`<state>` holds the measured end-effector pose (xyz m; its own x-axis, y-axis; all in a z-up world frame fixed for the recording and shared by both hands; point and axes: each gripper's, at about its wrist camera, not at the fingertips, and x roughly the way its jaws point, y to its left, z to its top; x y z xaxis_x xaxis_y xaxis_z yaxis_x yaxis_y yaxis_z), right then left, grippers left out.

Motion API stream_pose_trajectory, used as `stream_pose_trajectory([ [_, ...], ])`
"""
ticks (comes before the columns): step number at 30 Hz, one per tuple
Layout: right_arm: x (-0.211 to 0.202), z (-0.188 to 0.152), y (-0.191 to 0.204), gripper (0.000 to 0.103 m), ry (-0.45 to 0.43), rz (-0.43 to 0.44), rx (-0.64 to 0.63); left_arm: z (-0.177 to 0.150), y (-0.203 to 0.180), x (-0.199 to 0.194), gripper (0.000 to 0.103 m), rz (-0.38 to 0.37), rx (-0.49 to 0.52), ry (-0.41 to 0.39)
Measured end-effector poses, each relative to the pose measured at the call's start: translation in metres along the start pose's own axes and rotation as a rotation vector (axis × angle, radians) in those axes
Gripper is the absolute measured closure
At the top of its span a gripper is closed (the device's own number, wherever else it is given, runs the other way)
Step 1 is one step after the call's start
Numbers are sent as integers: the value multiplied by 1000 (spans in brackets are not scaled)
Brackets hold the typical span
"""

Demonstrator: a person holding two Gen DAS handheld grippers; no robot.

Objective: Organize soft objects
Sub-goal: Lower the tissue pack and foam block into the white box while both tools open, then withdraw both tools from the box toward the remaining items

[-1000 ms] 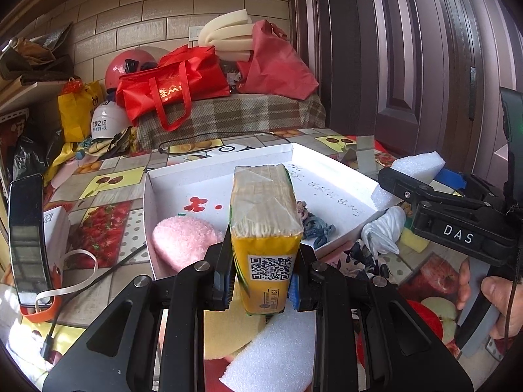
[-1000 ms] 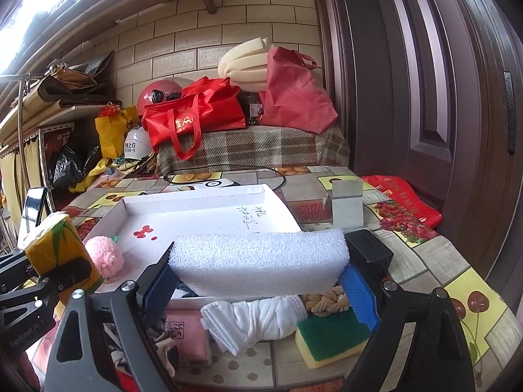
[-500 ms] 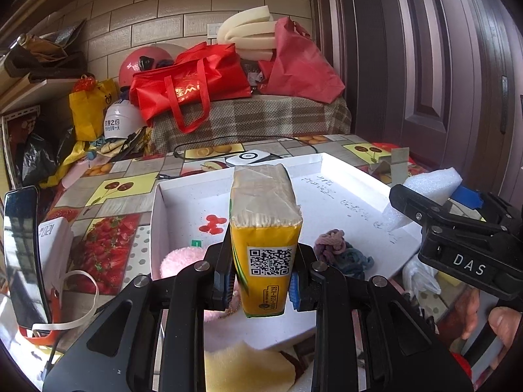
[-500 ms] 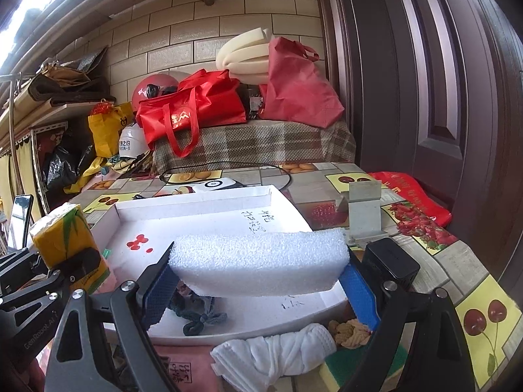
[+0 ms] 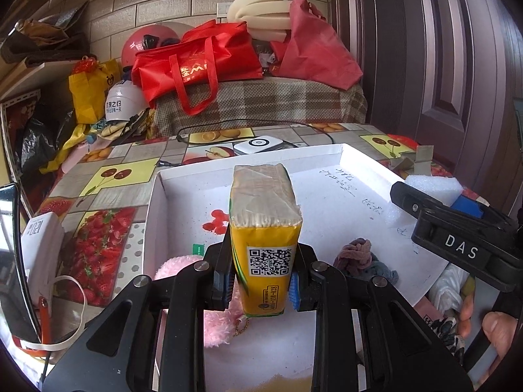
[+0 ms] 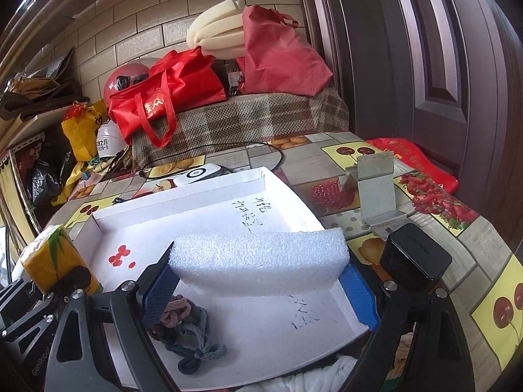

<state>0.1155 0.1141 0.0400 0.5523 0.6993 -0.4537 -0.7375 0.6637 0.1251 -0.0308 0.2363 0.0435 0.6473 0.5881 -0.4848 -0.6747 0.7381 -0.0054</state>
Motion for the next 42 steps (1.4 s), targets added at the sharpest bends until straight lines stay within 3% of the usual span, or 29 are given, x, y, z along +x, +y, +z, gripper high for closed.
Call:
stream_pose_trajectory([
  [3,3,1,1,12,11,-11,7,0,-5,2,78,2,20,11],
  [5,6,2,2,11,26,-1,-1,0,-6,3,67,6,27,11],
  [7,9,1,4,6,42,4,-13,0,-8,-1,21,30,36,-8],
  [9,7,1,7,0,35,-2,-24,-1,-11,-7,0,48,53,-40],
  [15,0,2,13,0,-4,-11,-58,-3,-18,-19,0,79,101,-106],
  [22,-1,3,6,0,-17,-15,-29,-2,-9,-19,0,61,55,-108],
  [29,-16,0,6,0,-81,-20,-28,-8,9,-42,0,19,-32,-211],
  [34,-25,-3,-1,0,-88,-20,-16,-17,24,-60,0,-14,-74,-225],
  [42,-49,-14,-27,0,-72,-3,15,-37,60,-86,0,-98,-123,-179],
])
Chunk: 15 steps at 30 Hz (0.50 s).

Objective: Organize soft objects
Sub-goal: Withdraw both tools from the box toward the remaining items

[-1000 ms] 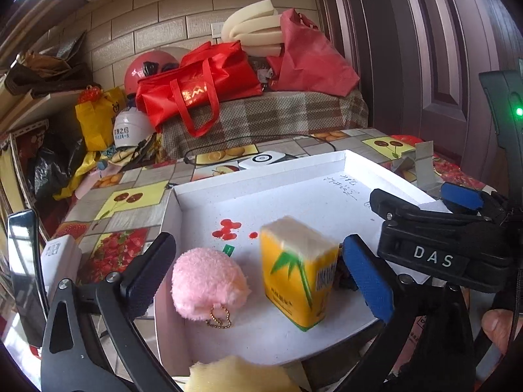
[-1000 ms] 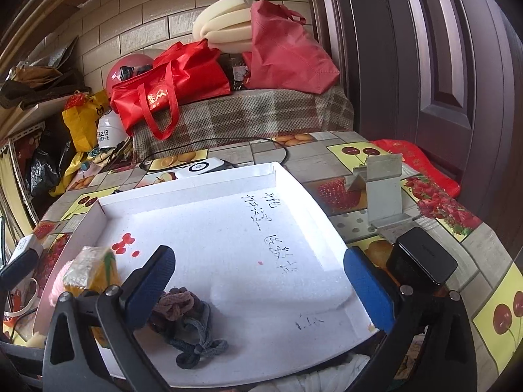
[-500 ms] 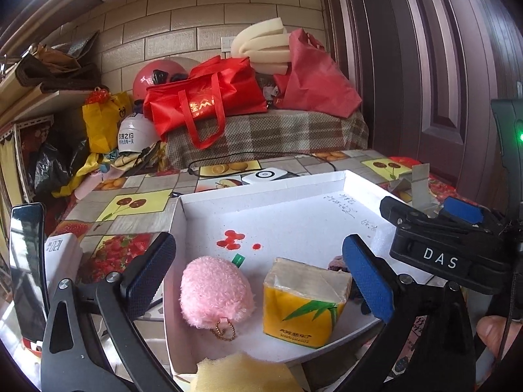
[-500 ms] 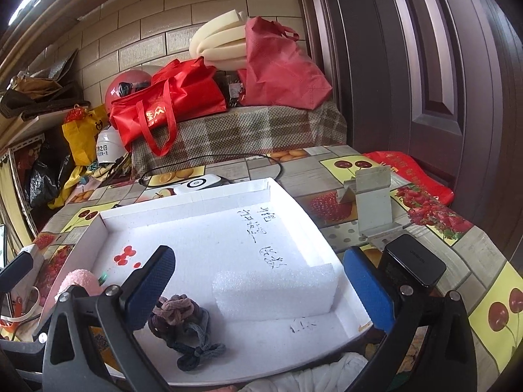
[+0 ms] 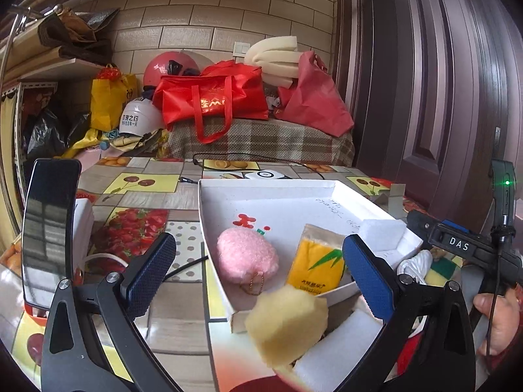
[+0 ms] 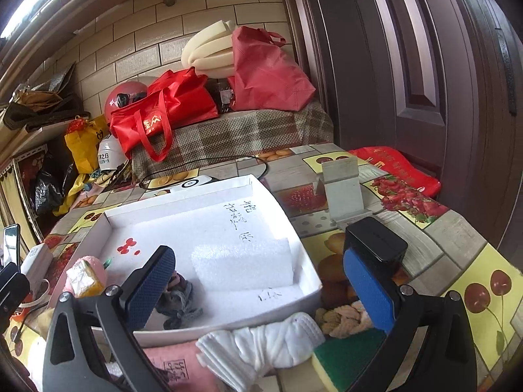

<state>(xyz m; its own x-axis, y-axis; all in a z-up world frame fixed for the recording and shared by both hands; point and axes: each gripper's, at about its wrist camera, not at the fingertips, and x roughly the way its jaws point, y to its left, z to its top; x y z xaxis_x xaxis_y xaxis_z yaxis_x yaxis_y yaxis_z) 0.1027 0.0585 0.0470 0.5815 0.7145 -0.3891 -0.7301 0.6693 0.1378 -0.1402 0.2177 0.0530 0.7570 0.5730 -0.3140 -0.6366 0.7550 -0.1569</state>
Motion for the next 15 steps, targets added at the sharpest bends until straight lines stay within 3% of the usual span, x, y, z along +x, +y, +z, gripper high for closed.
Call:
stream_pose_trajectory([
  [7,-30,-13,-15,0,36,41,-14,-15,8,-8,0,-88,49,172],
  [11,-49,-25,-20,0,76,118,-26,-19,1,-13,1,-140,94,189],
  [15,-68,-35,-17,0,104,228,-59,-23,-13,2,15,-157,153,273],
])
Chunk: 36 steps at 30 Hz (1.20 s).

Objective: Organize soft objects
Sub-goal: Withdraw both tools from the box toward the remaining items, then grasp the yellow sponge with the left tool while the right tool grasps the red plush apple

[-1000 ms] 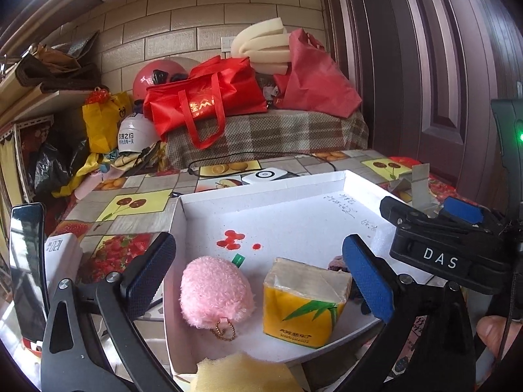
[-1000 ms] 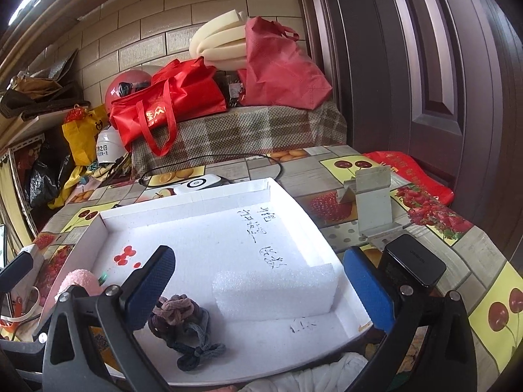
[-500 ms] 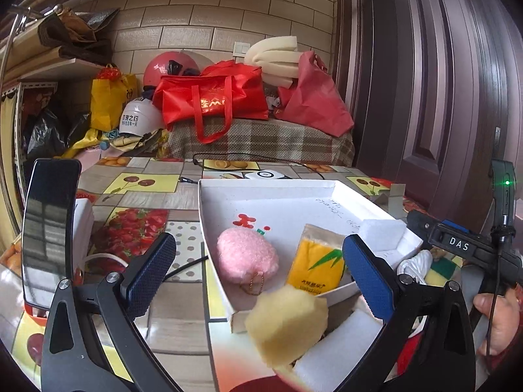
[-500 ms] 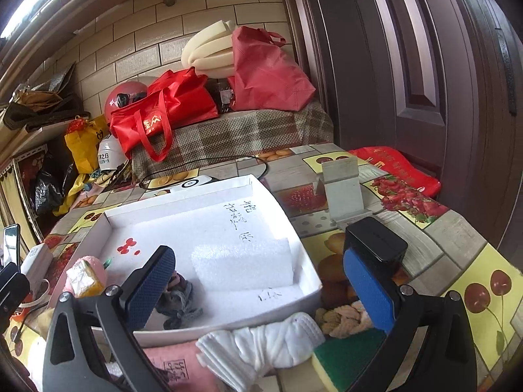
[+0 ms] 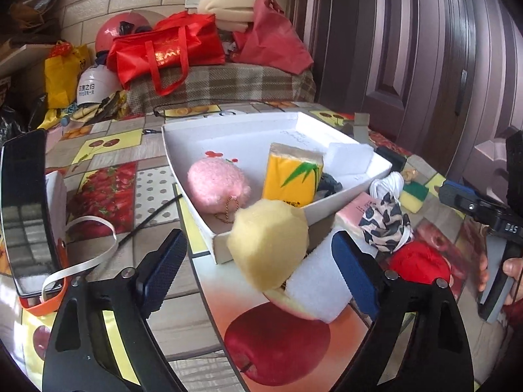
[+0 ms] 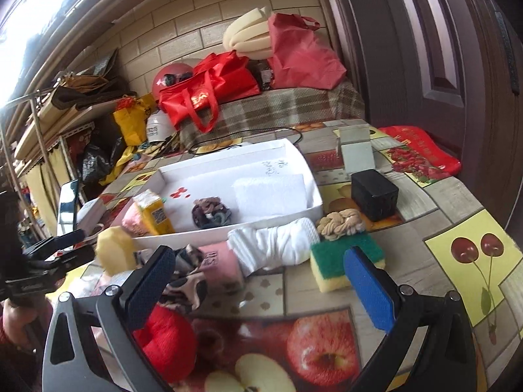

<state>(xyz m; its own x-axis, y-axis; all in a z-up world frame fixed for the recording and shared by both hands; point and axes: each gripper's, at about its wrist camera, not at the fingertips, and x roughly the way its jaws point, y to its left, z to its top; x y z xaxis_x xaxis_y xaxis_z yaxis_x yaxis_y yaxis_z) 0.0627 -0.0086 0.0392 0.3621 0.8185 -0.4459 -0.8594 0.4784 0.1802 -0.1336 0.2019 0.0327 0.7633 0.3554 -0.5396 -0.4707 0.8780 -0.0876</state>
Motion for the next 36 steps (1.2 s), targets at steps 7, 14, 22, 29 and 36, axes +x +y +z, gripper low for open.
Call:
stream_pose_trajectory([
  [7,4,-13,42,0,99,78,-187,8,-9,19,24,30,42,32],
  [14,26,-21,61,0,224,106,-266,11,-20,33,24,46,108,72],
  [22,31,-23,60,0,277,148,-263,12,-17,34,48,23,87,73],
  [29,36,-30,68,7,326,167,-287,11,-26,22,60,8,137,13],
  [36,45,-33,56,10,401,154,-214,11,-19,8,60,32,111,-62],
])
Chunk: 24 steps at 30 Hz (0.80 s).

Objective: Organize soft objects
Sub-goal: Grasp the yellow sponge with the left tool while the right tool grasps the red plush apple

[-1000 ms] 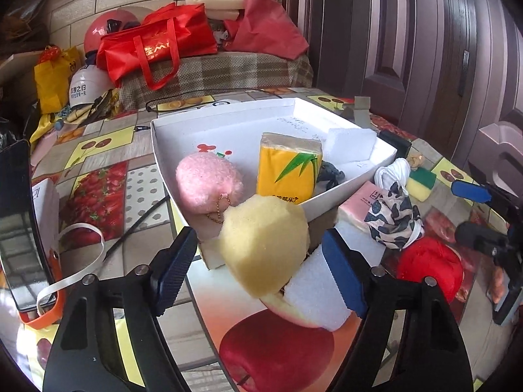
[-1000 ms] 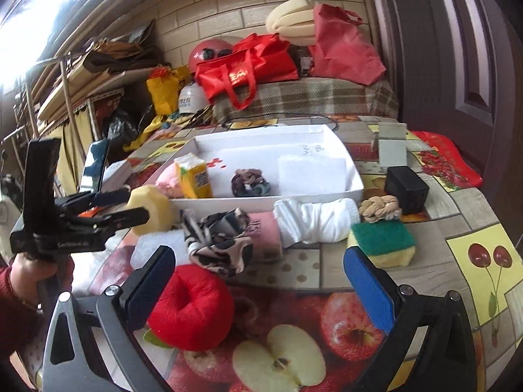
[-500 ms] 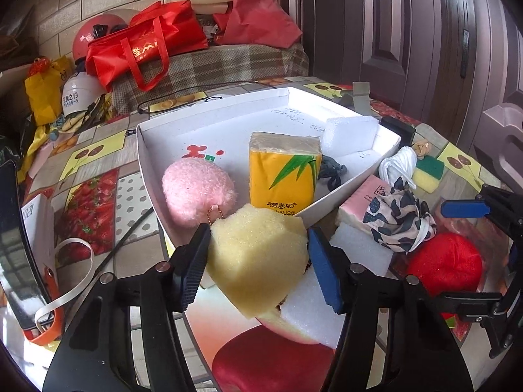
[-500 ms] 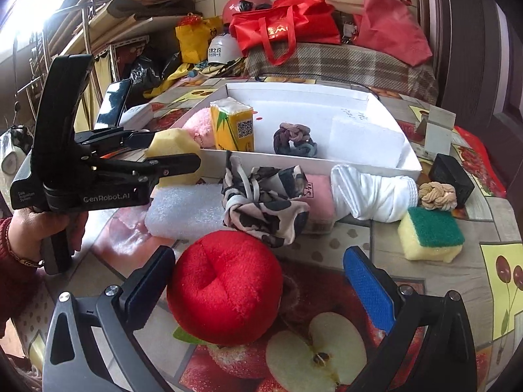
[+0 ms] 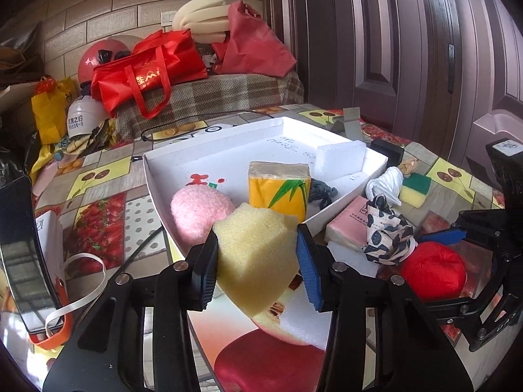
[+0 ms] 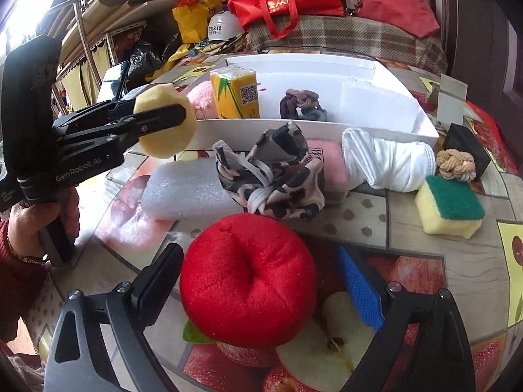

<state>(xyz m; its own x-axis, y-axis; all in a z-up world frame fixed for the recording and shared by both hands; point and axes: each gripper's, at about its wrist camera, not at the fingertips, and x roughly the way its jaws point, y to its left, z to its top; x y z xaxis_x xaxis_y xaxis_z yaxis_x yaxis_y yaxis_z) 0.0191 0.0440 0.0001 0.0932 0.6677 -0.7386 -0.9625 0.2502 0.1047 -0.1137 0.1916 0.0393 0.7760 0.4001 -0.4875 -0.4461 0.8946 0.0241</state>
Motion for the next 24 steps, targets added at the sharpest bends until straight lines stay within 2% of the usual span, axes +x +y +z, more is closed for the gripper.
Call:
stream_pose_trajectory([
  [1,0,-1,-1,15,4,10,6,0,1,-2,60,3,-4,-9],
  [2,-1,-2,-1,36,7,25,8,0,1,-3,60,7,-5,-18],
  [3,-2,-3,-1,41,11,28,7,0,1,-5,60,15,-3,-29],
  [7,-13,-7,3,42,-22,39,-15,-2,-1,-16,60,45,7,-83],
  [10,-30,-12,5,42,-81,30,-26,-4,4,-23,60,62,-15,-109],
  [12,-46,-16,3,42,-151,16,-14,-5,7,-26,60,69,-42,-121],
  [15,-70,-21,-11,42,-286,-49,65,-7,10,-33,60,90,-71,-150],
  [19,-98,-28,-26,42,-462,-204,127,-11,4,-43,60,95,-90,-174],
  [21,-105,-30,-35,42,-499,-227,174,-13,-3,-49,60,95,-81,-187],
  [24,-107,-33,-43,42,-510,-247,215,-14,-14,-52,60,96,-50,-192],
])
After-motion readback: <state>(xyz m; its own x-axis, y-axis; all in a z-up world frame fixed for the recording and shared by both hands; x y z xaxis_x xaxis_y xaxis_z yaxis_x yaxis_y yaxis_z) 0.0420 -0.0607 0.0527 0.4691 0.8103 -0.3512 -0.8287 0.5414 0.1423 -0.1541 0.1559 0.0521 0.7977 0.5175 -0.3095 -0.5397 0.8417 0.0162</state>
